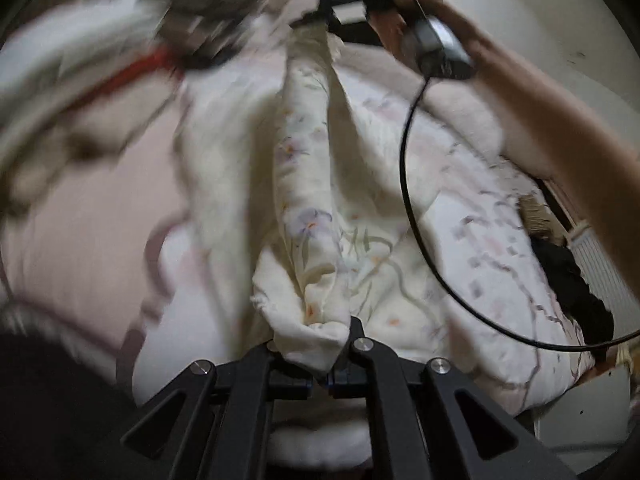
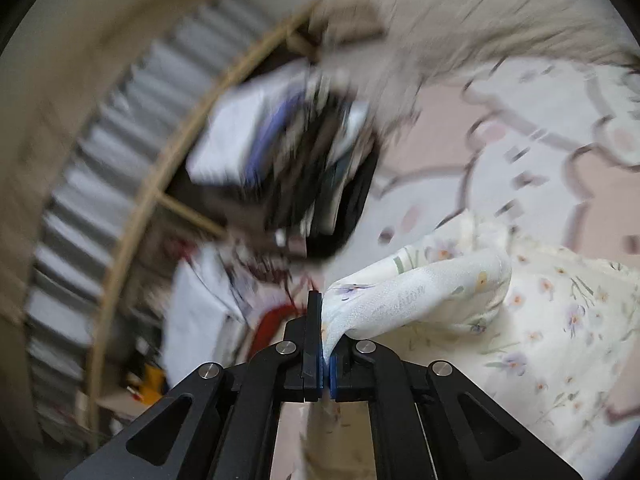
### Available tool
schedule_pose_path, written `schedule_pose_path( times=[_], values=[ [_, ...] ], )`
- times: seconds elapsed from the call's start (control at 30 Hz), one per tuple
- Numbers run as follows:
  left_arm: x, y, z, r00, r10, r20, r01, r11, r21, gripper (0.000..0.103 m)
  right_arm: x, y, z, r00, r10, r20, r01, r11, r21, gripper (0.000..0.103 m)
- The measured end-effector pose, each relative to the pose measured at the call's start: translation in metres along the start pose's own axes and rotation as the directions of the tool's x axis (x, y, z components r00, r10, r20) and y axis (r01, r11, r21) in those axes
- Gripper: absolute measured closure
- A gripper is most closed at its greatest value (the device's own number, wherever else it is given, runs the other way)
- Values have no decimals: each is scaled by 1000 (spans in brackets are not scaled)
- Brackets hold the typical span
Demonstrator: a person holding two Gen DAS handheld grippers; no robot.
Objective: Fold clothes
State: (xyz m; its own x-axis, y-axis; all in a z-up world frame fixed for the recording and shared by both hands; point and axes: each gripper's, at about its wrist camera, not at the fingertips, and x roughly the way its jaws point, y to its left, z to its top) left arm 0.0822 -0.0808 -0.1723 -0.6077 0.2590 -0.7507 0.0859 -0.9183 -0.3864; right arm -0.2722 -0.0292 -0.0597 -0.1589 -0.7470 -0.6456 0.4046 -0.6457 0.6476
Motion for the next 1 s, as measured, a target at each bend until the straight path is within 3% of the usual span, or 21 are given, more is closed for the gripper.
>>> schedule_pose_path(
  times=[0.07,0.2,0.3,0.33,0.37,0.43,0.47,0.63,0.7,0.73,0.83,1.0],
  values=[
    [7,11,-9,1000,-16,-20,15,999,-45,98,66,10,-10,991,-80,-107,76,997,-33,100],
    [9,16,-17,999,-39,-16,38,997,-71,98,146,7,-42,951,-200,-236,186,979,-81,100],
    [11,20,-20,998,-66,-6,65,993,-98,98,168,8,-58,926,-271,-261,241,960,-142,100],
    [11,22,-20,997,-76,-3,75,991,-107,98,168,11,-62,924,-293,-245,253,950,-180,95],
    [12,24,-20,996,-86,0,85,990,-115,98,164,16,-63,922,-303,-241,256,944,-207,84],
    [13,25,-20,996,-94,4,94,988,-125,98,153,26,-64,918,-317,-239,256,933,-252,16],
    [12,25,-20,995,-95,6,95,987,-128,98,142,33,-63,925,-315,-210,253,927,-276,13],
    [6,21,-20,995,-97,6,96,987,-127,95,45,59,-46,977,-197,-78,173,953,-248,14],
    [-3,24,-18,995,-103,-17,100,988,-116,90,5,63,-51,987,-161,-25,148,953,-265,14],
    [-9,24,-18,994,-106,-32,102,989,-108,88,-14,66,-57,987,-162,-3,155,945,-289,19],
    [-35,29,-15,997,-68,-40,65,996,-68,69,-56,54,-95,980,-198,30,195,915,-354,41],
    [-87,40,12,1000,-22,18,22,1000,13,67,-67,2,-197,967,-238,-84,199,923,-331,51]
  ],
)
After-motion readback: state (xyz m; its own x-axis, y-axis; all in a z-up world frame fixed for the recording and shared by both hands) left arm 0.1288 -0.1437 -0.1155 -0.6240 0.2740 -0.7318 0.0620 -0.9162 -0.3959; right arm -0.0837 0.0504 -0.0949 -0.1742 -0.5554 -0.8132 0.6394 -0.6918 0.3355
